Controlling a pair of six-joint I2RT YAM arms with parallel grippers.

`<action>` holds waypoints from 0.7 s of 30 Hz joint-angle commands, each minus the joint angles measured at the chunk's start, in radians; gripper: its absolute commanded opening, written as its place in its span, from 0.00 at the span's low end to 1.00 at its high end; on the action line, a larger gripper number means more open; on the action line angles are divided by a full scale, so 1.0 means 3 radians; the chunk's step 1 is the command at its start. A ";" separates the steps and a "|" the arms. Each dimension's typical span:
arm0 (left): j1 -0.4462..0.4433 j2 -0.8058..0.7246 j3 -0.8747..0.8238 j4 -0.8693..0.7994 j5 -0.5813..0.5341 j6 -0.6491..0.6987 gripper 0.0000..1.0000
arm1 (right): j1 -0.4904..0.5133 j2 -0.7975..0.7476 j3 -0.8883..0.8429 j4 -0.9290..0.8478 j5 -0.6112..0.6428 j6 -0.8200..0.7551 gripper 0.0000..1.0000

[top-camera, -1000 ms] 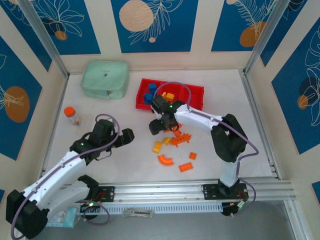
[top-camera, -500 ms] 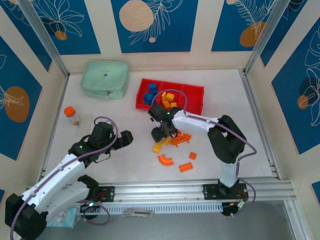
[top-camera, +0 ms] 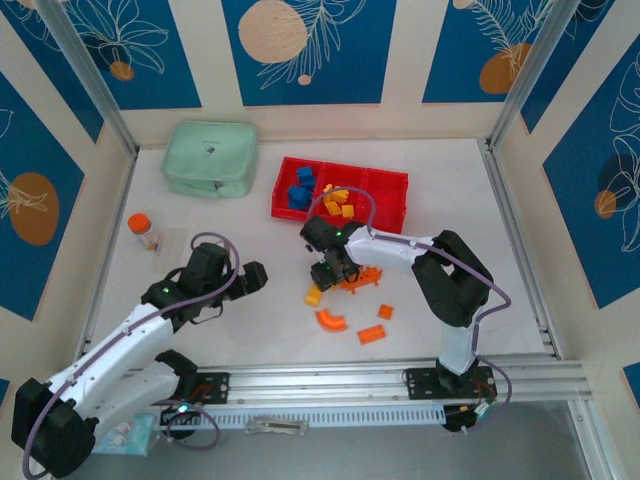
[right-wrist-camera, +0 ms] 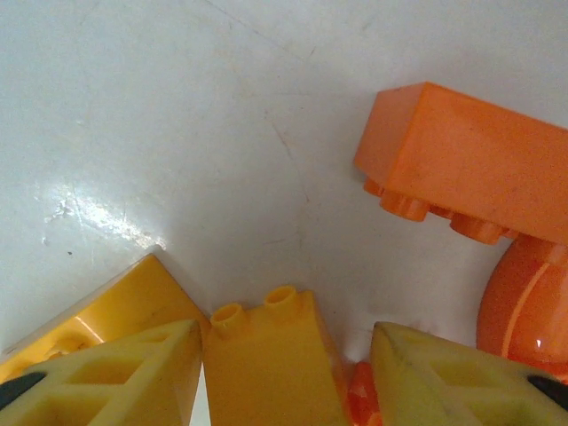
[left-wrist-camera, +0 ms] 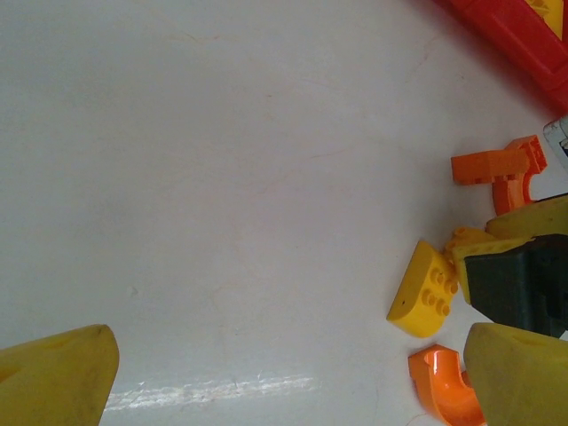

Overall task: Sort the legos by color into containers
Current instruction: Pick up the lego from the center of the table.

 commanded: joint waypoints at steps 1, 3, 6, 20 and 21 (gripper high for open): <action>0.0031 -0.0008 0.0044 0.0004 -0.0001 -0.0024 0.99 | -0.0011 0.0011 -0.0057 -0.0113 -0.0010 -0.0037 0.51; 0.0031 -0.0017 0.0042 -0.0009 -0.0008 -0.0024 0.99 | -0.0014 0.0000 -0.0076 -0.0123 -0.0024 -0.0046 0.49; 0.0031 -0.0020 0.0044 -0.0015 -0.0019 -0.0024 0.99 | -0.0015 -0.0030 -0.0111 -0.0156 -0.0004 -0.0051 0.49; 0.0031 0.0036 0.0069 0.0041 0.0008 -0.0030 0.99 | -0.0060 -0.0237 -0.0156 -0.0116 -0.0095 0.0004 0.39; 0.0031 0.0040 0.0076 0.0050 0.0007 -0.0026 0.99 | -0.0074 -0.0283 -0.0136 -0.0125 -0.0127 0.0015 0.39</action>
